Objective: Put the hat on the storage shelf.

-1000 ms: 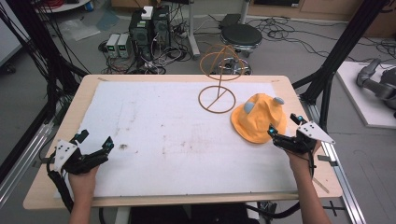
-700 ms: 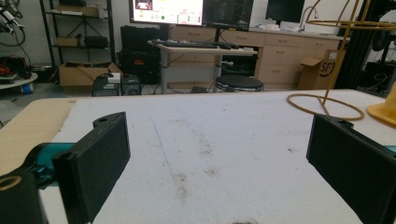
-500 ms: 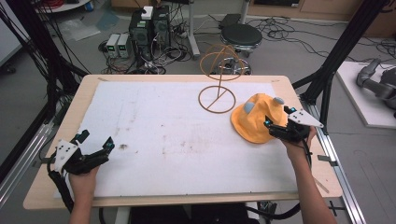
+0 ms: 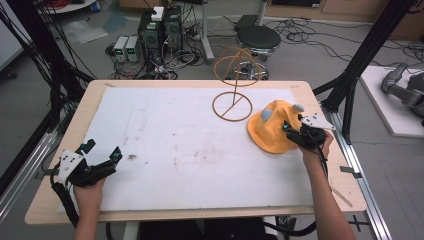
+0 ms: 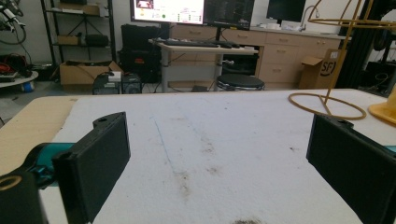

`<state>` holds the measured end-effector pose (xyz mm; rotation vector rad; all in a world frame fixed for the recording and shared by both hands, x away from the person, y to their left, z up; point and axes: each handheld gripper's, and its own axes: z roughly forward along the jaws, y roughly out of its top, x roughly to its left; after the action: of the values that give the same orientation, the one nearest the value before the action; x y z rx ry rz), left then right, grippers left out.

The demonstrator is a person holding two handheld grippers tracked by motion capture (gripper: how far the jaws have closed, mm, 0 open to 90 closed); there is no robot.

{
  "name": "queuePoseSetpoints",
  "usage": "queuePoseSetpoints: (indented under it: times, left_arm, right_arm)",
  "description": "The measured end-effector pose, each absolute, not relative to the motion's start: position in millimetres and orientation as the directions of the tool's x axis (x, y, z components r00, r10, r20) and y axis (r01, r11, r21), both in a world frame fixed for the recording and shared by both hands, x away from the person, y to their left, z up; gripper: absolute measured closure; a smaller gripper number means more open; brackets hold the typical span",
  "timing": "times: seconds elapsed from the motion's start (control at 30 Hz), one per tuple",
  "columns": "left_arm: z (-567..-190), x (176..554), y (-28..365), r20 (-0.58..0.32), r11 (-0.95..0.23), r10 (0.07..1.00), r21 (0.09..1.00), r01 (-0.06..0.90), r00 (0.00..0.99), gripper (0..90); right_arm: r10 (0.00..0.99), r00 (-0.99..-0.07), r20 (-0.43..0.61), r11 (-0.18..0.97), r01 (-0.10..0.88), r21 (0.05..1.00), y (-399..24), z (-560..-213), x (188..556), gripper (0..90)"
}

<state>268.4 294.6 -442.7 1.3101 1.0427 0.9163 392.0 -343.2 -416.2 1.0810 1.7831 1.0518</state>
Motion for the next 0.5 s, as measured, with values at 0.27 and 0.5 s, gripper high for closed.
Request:
queuePoseSetpoints:
  times: [0.27,0.5]
  left_arm:
    - [-442.6,267.7,293.4,-0.079,0.069,0.952,0.997,0.044,0.297,6.6]
    - [-442.5,266.8,294.3,-0.077,0.066,0.952,0.997,0.045,0.295,6.6]
  right_arm:
    - [0.917,-0.327,-0.227,0.331,0.309,0.891,-336.7,-417.1,394.6,75.4]
    - [0.92,-0.315,-0.232,0.338,0.341,0.877,-328.9,-415.9,397.7,88.8]
